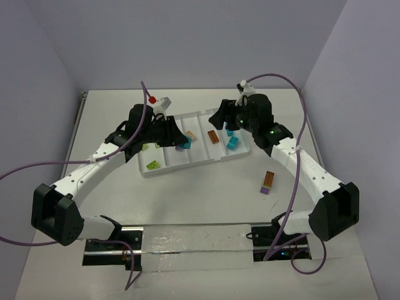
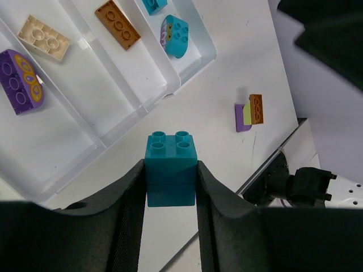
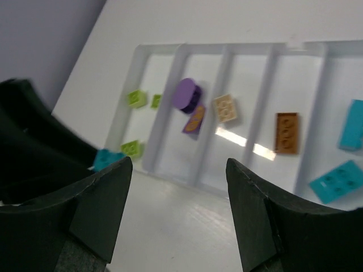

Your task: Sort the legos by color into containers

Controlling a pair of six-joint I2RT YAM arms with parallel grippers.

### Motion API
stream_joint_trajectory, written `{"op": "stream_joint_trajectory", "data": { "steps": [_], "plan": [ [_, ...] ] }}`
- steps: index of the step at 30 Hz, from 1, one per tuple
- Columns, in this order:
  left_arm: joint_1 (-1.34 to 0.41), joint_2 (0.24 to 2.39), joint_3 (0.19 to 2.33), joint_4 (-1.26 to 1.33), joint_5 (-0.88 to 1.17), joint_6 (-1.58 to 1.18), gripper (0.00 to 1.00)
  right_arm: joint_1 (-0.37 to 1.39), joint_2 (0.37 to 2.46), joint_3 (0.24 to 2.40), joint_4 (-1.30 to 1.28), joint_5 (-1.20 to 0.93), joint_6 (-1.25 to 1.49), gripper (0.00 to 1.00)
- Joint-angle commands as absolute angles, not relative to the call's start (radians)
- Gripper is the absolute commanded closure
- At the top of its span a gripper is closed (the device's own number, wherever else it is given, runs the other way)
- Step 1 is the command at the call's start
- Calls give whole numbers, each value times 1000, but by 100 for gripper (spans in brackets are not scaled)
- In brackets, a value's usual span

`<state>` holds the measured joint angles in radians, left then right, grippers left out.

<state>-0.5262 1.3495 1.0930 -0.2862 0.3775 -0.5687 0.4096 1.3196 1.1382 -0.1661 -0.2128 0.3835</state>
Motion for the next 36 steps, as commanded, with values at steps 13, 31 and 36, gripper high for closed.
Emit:
{"op": "stream_joint_trajectory", "data": {
  "steps": [13,31,36],
  "plan": [
    [-525,1342,1154,-180,307,-687,100,511,1258,1028,-67,-389,418,24],
    [-525,1282,1094,-180,95,-1005,100,611,1295,1017,91,-266,546,23],
    [-525,1292,1111,-220,79,-1019,100,647,1321,990,193,-197,563,23]
  ]
}}
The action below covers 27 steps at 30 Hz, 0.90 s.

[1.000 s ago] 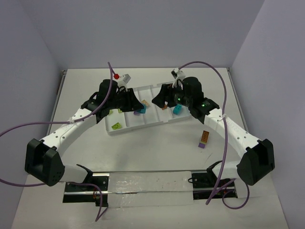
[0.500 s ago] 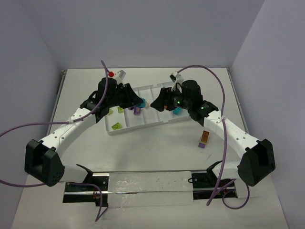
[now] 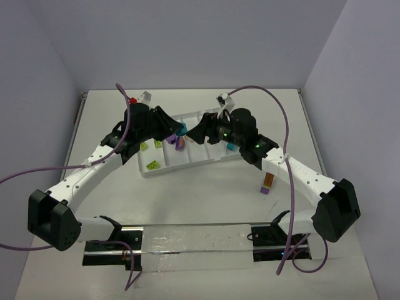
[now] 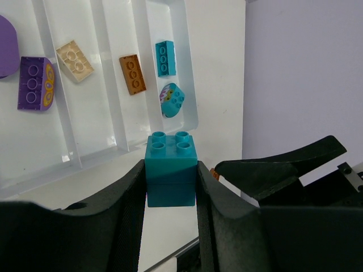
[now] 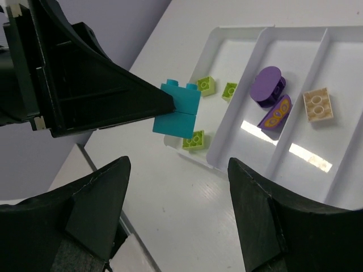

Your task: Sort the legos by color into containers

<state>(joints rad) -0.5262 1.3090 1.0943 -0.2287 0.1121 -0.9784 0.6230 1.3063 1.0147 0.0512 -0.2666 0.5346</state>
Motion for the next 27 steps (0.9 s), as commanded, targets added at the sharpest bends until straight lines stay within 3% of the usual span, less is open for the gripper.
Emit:
{"op": "stream_joint_trajectory", "data": {
  "steps": [1,15,27],
  "plan": [
    [-525,1293,1112,-223,75,-1017,100,649,1326,985,205,-191,568,23],
    [-525,1263,1119,-246,59,-1005,100,694,1436,1042,248,-181,566,25],
    [-525,1261,1121,-241,69,-990,100,710,1478,1070,280,-190,582,33]
  ]
}}
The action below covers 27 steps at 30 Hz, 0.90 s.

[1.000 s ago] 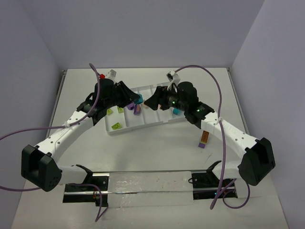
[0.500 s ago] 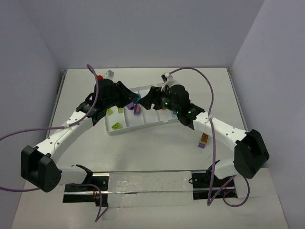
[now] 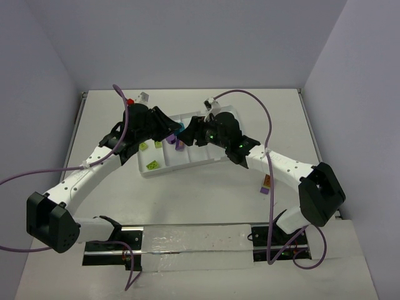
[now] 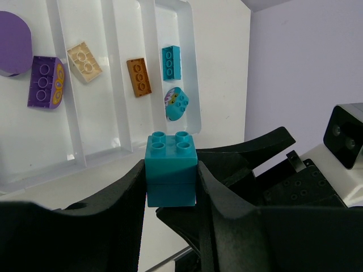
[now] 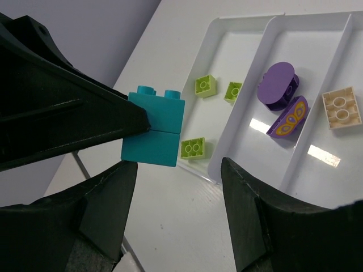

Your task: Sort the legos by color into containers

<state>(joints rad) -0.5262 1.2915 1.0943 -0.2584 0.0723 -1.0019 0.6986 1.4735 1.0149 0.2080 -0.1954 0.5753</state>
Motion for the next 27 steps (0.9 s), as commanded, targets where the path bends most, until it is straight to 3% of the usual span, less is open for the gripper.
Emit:
{"op": "stream_joint_trajectory", "data": {
  "steps": [1,27],
  "plan": [
    [-525,1261,1121,-242,70,-988,100,710,1479,1073,281,-190,583,33],
    [-525,1249,1114,-249,76,-968,100,729,1464,1080,353,-224,616,35]
  ]
}}
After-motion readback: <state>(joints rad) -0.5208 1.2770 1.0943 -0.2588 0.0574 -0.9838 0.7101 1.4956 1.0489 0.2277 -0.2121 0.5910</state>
